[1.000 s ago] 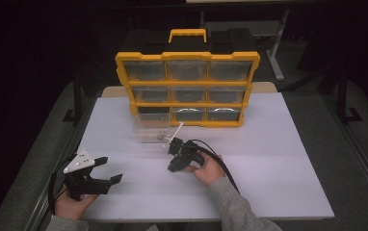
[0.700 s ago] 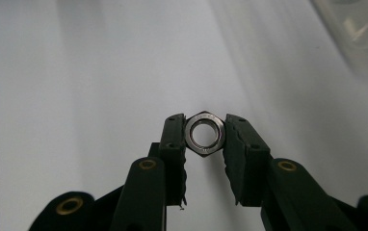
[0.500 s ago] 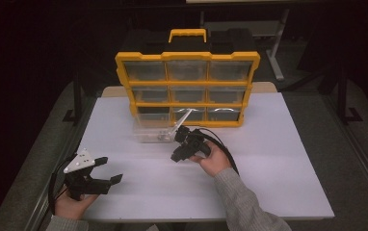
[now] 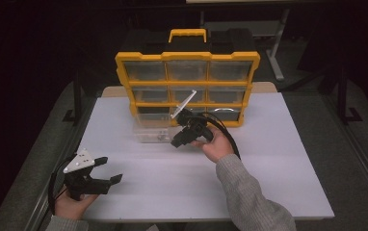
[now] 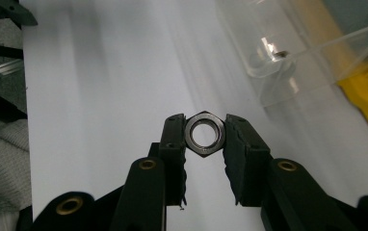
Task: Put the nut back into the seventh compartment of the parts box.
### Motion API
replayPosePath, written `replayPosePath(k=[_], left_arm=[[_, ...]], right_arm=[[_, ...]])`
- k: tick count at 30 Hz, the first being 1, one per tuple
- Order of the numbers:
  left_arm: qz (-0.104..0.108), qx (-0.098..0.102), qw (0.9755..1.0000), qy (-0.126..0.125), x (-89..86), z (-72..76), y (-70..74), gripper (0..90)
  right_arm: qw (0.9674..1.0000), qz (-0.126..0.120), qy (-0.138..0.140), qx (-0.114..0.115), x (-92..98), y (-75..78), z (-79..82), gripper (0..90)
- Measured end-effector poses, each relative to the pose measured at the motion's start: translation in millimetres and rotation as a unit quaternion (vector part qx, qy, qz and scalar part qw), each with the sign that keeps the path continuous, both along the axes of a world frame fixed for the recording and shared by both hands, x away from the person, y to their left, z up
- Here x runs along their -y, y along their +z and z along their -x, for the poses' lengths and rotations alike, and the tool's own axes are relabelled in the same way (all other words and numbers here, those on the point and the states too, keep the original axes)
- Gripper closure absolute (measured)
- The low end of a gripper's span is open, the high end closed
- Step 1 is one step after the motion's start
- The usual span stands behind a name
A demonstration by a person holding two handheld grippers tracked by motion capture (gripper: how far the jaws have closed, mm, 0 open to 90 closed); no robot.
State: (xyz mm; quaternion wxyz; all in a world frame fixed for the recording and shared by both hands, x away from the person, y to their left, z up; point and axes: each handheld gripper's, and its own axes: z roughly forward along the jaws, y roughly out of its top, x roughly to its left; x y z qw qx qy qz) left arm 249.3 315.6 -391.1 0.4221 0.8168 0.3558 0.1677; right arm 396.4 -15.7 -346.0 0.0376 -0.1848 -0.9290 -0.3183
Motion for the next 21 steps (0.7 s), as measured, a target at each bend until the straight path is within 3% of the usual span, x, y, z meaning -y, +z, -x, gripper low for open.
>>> replayPosePath(k=[21], left_arm=[[0.001, -0.001, 1.0, 0.003, -1.6, -0.1, 0.8, 15.8]], right_arm=[[0.9996, 0.004, -0.005, 0.029, -18.5, 45.4, -29.7, 69.2]])
